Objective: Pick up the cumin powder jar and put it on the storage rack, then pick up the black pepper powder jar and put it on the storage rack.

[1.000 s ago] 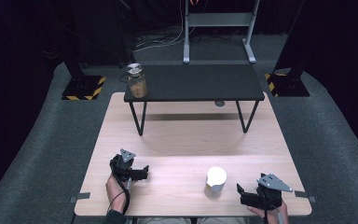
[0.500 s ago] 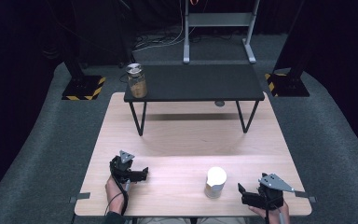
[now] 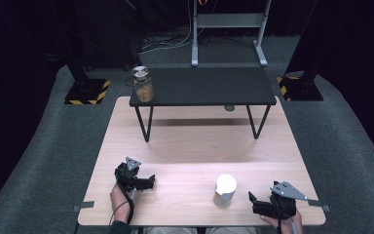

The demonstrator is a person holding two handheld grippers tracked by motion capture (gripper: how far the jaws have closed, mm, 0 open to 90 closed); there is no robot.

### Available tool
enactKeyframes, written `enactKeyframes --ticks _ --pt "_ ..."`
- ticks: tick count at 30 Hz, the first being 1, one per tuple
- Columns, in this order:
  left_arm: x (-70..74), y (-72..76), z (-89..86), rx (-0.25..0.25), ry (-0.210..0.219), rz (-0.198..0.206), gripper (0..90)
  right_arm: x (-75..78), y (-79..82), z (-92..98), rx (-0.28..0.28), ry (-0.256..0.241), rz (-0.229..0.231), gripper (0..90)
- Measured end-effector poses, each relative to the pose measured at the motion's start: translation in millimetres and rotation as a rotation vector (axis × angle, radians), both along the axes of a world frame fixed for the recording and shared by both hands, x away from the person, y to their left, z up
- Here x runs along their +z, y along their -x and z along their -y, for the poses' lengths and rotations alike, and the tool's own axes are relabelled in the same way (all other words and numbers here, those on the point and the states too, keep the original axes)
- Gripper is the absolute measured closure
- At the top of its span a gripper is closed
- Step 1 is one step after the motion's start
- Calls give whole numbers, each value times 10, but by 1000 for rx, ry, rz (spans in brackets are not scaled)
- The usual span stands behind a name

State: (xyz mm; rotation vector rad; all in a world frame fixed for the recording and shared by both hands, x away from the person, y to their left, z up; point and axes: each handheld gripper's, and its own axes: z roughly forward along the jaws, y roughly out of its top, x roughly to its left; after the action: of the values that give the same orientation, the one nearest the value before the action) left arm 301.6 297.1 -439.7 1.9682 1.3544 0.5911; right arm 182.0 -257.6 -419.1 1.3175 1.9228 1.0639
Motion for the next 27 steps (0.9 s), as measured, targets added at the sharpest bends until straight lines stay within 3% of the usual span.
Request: enactKeyframes --ticks 27 --pt "-1 3 6 3 -1 2 1 -5 -15 -32 -3 17 -8 6"
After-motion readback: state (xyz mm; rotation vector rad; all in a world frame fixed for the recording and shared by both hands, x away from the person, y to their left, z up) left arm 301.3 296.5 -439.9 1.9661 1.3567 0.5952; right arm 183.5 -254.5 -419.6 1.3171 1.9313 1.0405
